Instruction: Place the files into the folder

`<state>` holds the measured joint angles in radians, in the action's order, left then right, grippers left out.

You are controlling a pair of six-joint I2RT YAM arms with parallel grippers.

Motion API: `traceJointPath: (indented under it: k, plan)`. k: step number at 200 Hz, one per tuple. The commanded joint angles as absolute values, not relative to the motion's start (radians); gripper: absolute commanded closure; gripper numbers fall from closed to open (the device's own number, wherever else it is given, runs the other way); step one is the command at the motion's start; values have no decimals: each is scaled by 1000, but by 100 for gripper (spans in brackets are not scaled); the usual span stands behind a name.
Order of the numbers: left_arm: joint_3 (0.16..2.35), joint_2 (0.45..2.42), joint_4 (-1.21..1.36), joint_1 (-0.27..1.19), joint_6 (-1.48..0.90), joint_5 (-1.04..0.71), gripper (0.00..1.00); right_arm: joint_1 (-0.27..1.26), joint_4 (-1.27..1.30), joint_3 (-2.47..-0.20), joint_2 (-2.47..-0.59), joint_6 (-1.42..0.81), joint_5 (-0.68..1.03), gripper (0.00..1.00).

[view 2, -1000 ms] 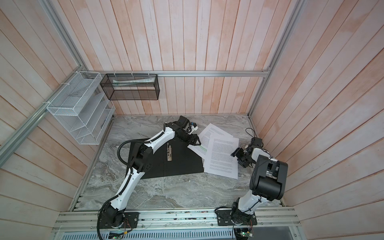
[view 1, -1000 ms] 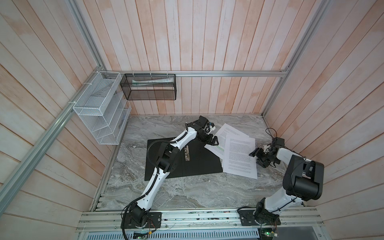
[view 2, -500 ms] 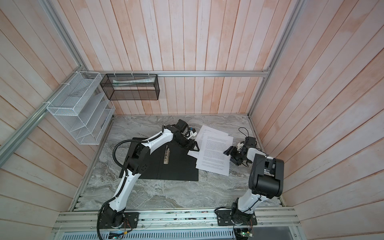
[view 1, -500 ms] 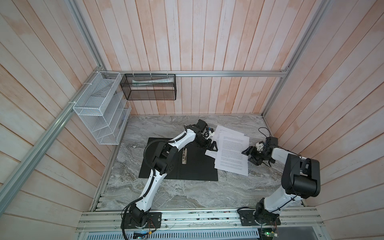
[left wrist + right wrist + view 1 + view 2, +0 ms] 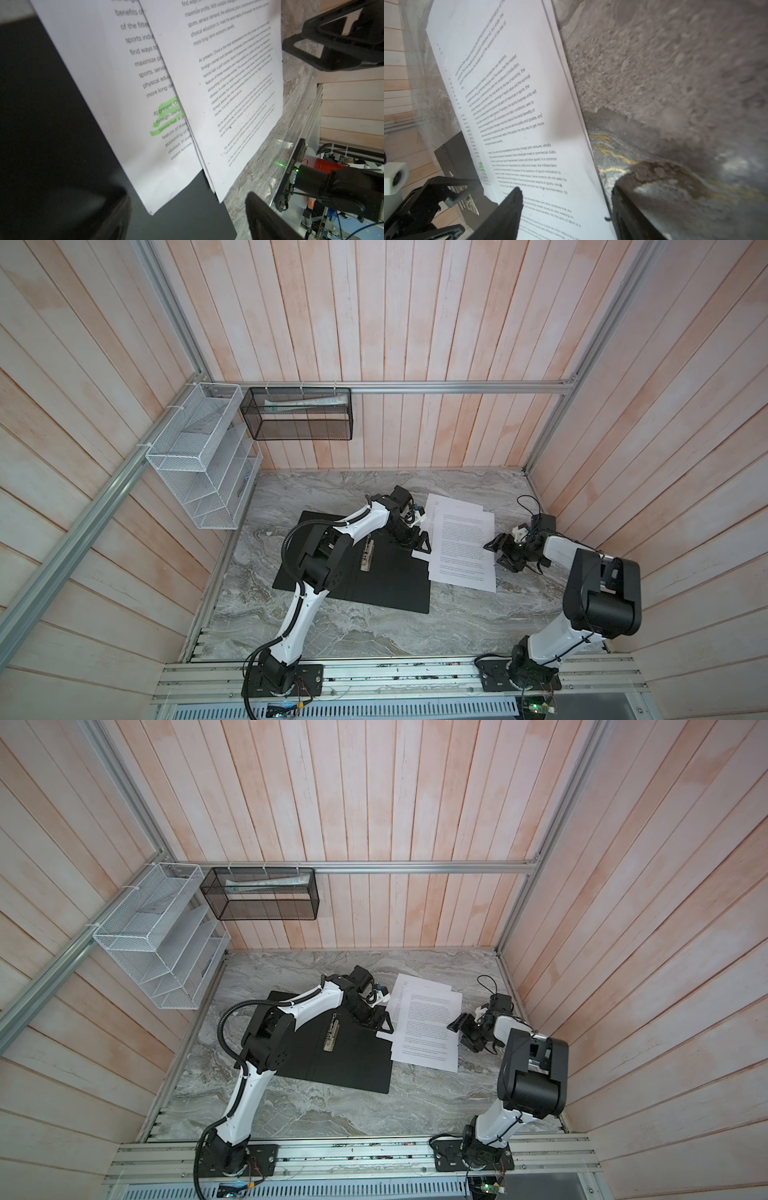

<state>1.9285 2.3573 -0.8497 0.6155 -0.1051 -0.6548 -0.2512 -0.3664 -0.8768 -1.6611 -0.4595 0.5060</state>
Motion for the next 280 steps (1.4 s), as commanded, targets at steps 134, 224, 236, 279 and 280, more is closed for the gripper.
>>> traceJointPath:
  k: [134, 224, 236, 279, 280]
  plan:
    - [2196, 2540, -993, 594, -133, -765, 9, -178, -403, -951, -1876, -428, 542, 30]
    - [2047, 2414, -944, 594, -115, -914, 27, -178, -351, -907, -1819, -449, 653, 31]
    - [2047, 2409, -944, 595, -111, -920, 27, -178, -354, -915, -1823, -448, 652, 31]
    - [2091, 2394, -999, 592, -83, -845, 29, -178, -384, -922, -1795, -442, 582, 31]
    - [2091, 2394, -1000, 591, -83, -841, 29, -178, -385, -923, -1794, -442, 580, 31]
